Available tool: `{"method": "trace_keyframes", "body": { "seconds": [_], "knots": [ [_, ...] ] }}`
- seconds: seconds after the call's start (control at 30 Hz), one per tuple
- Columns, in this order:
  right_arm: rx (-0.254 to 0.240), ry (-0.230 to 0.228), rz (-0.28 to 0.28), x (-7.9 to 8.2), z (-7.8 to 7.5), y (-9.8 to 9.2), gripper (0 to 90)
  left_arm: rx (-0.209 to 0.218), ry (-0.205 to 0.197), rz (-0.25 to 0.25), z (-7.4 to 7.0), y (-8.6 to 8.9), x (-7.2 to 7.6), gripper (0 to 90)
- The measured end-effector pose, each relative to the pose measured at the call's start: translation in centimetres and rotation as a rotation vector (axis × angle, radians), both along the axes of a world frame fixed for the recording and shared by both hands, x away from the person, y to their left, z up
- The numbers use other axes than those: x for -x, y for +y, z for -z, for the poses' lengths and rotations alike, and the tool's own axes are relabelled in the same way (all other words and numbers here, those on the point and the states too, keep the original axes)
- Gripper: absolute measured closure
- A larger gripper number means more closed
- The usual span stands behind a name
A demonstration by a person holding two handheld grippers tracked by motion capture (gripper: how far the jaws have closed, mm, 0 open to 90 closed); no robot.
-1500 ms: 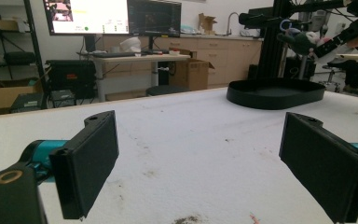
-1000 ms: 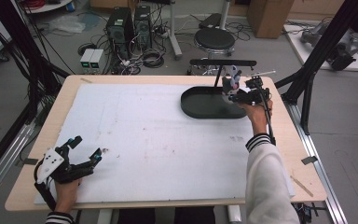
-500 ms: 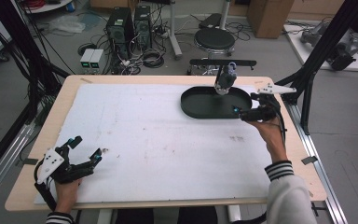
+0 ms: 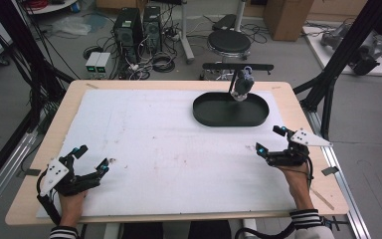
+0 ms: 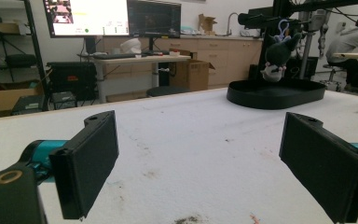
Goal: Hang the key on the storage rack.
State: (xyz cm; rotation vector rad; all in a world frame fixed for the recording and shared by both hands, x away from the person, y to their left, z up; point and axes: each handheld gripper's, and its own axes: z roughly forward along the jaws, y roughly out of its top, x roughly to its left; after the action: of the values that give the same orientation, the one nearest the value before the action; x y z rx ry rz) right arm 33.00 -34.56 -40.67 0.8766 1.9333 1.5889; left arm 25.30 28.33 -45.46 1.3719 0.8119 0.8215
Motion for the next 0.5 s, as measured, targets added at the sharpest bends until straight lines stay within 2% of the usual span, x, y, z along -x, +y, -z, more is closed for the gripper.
{"method": "trace_keyframes", "body": {
  "seconds": [0.17, 0.3, 0.5],
  "knots": [
    [-0.033, -0.021, 0.019, 1.1, 1.9, -0.6, 0.5, 0.0, 0.0, 0.001, 0.0, 0.0, 0.0, 12.2],
    [-0.08, -0.059, 0.04, 1.7, 3.1, -0.9, 0.5, 0.0, -0.001, 0.001, 0.0, 0.0, 0.0, 12.1],
    [-0.096, -0.09, 0.069, 2.0, 4.3, -0.9, 0.5, -0.003, -0.003, 0.001, 0.0, 0.0, 0.0, 12.1]
  ]
}}
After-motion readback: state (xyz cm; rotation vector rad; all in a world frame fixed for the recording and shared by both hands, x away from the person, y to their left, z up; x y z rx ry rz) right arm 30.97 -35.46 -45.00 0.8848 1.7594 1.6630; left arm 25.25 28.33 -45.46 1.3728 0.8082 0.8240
